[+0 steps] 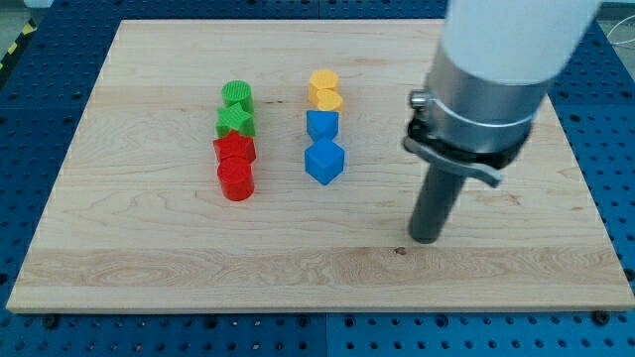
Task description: Move the red circle towards top left
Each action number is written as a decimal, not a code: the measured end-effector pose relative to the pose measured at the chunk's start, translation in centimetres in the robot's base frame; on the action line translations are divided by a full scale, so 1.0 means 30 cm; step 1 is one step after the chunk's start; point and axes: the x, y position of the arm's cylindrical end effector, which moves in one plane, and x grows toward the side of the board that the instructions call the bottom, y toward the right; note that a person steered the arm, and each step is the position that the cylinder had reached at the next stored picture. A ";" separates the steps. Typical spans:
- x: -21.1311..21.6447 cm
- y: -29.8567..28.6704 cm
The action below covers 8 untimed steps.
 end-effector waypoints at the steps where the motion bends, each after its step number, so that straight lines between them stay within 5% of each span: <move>1: -0.005 -0.115; 3: -0.168 -0.163; 6: -0.169 -0.520; 8: -0.242 -0.541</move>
